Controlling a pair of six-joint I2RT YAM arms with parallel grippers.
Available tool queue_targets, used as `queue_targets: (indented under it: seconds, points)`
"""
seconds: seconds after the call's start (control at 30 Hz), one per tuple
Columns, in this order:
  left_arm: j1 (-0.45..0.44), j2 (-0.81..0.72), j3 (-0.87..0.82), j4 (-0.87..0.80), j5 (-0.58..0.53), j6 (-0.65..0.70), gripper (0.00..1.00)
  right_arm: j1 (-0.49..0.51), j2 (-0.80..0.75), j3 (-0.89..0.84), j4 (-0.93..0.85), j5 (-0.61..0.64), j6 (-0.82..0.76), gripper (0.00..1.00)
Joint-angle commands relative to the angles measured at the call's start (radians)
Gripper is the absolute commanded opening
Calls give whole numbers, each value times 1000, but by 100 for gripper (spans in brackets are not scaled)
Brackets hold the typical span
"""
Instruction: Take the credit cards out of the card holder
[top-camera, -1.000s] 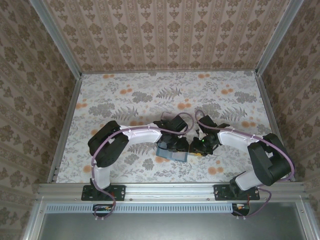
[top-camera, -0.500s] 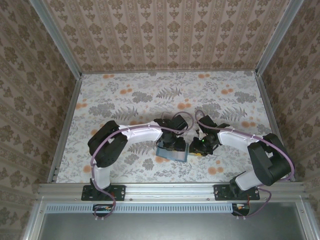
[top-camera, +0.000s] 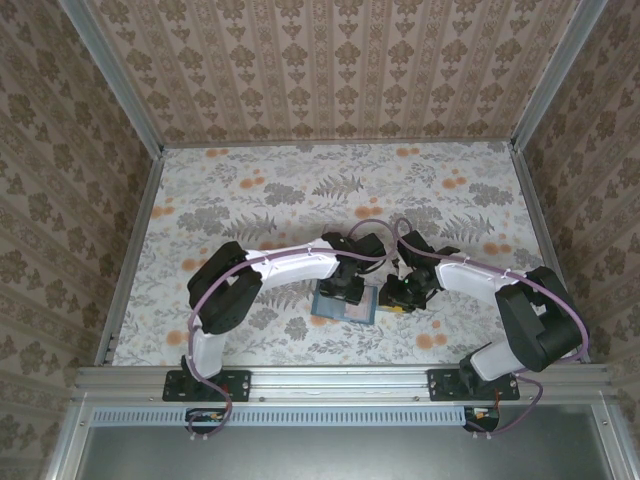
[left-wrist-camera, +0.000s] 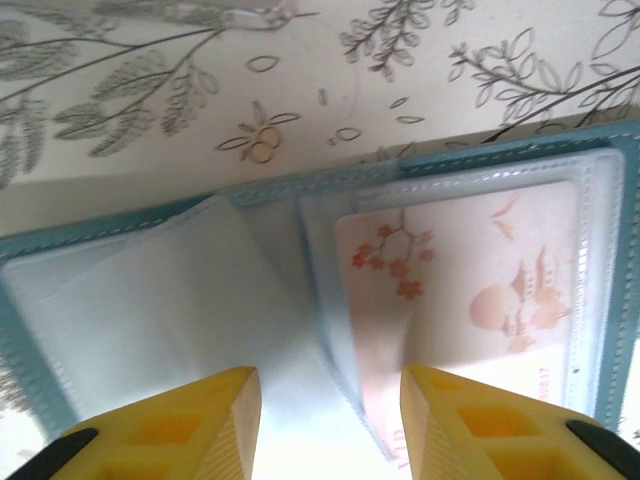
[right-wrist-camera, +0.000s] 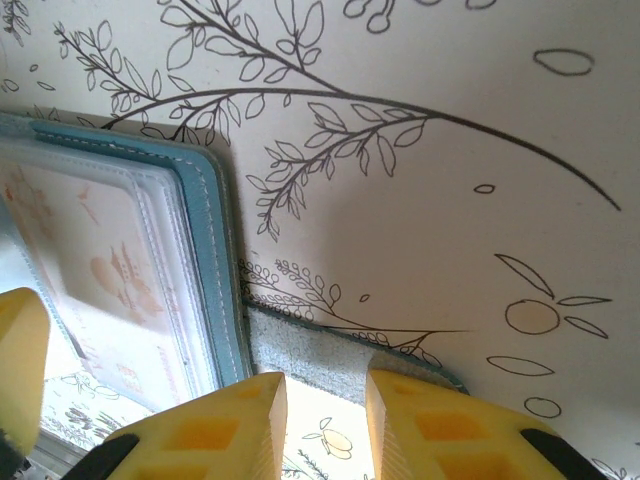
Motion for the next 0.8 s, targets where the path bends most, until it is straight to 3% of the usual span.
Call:
queue_targets:
  seconds: [0.0, 0.23, 0.57, 0.77]
  points:
    - [-13, 9, 33, -100, -84, 35, 43, 7, -14, 9, -42, 36, -15, 28]
    - [-11, -18, 18, -106, -96, 31, 42, 7, -13, 7, -42, 39, -19, 29]
    - [-4, -68, -51, -51, -58, 26, 13, 7, 5, 17, -42, 65, -23, 29]
    - [23, -112, -148, -7, -53, 3, 8, 7, 34, 42, -42, 65, -23, 28]
